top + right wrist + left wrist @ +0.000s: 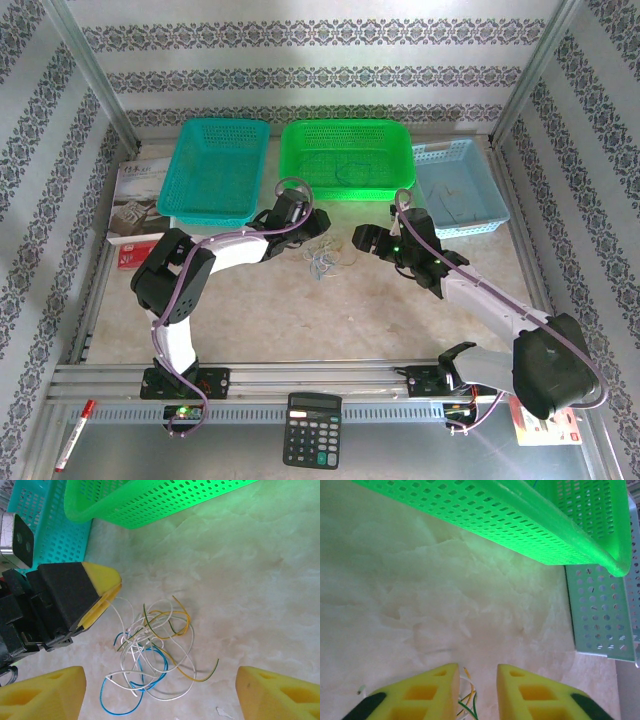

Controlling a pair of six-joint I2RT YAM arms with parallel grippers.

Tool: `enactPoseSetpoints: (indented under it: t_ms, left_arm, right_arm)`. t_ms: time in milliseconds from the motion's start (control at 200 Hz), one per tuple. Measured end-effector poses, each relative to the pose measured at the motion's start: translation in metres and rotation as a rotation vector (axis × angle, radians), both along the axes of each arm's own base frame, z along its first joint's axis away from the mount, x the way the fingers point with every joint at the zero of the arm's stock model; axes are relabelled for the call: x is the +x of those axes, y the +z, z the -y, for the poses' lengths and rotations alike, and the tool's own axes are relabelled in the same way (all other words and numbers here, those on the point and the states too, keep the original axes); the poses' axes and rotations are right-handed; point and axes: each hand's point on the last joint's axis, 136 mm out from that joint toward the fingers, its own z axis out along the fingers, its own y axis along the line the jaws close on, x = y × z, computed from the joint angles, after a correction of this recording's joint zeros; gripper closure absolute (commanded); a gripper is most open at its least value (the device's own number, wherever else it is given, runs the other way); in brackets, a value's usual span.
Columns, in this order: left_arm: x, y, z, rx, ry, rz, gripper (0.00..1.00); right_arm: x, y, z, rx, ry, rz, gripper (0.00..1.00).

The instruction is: Untangle the cables

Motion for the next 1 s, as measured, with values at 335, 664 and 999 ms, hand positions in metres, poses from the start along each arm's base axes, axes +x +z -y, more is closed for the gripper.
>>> enactPoseSetpoints:
  t_ms: [335,664,999]
  left_arm:
    - [-0.002,0.006,0.002,0.013,-0.038,0.026,1.00]
    - [-0.026,0.094,0.006,-0.062,-0.129,0.155,1.00]
    - [-0.053,0.156,0.008,-0.126,-0.187,0.236,1.00]
  right_arm:
    - [-0.002,0.003,-0.006,0.014,0.023,0.010,0.21]
    - [-0.011,0.014,-0.048,0.037,0.186,0.111,0.20]
    - [-0.003,0.005,-0.071,0.031,0.243,0.156,0.20]
